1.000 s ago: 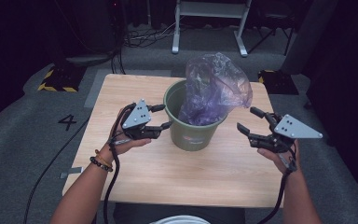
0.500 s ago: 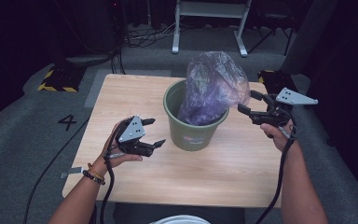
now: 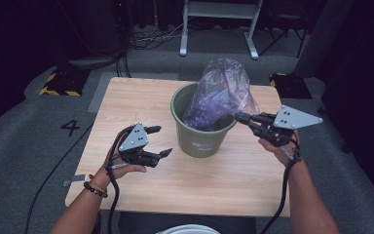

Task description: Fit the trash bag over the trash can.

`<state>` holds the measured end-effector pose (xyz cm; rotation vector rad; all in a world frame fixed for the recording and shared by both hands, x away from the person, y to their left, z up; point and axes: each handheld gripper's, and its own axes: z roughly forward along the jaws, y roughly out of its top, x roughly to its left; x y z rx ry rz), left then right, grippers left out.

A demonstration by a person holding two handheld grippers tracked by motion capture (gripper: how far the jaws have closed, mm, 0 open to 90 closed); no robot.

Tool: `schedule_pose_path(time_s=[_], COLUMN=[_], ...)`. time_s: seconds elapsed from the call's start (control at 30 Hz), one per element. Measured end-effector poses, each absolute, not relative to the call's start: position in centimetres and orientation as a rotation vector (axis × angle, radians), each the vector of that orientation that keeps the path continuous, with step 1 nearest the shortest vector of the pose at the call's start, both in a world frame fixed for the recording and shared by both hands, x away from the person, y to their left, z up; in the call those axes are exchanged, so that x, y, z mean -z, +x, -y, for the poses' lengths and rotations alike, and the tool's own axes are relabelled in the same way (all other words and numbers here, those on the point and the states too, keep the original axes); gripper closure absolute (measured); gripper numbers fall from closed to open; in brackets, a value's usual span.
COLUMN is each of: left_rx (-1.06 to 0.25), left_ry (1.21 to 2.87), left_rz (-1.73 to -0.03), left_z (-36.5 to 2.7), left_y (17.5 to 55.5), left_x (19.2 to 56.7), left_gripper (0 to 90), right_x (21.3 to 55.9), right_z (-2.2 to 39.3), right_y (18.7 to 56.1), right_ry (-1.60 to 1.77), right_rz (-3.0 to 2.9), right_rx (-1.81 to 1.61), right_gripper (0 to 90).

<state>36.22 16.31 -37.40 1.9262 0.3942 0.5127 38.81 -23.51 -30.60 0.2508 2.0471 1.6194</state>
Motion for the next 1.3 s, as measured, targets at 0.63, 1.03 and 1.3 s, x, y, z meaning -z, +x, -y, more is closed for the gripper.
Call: schedule_pose_path(time_s=[0.63,1.03,1.3], left_rx=[-0.461,-0.505,-0.602], left_ry=[1.764,1.824,1.938], left_rz=[-0.309,-0.282,-0.308], left_z=[-13.1,-8.3,-7.0], left_y=[32.3,33.3,35.2], left_x=[32.3,31.7,33.1], left_gripper=[18.8,17.1,45.7], right_x=[36.9,39.1,39.7], right_z=[14.7,13.4,14.3], right_y=[34.5,34.2,34.0], right_ry=[0.067,0.046,0.059], right_rz=[-2.210,-2.222,-2.177], right_rx=[-1.413,-1.316,-1.331], right_gripper=[87.1,80.2,66.5])
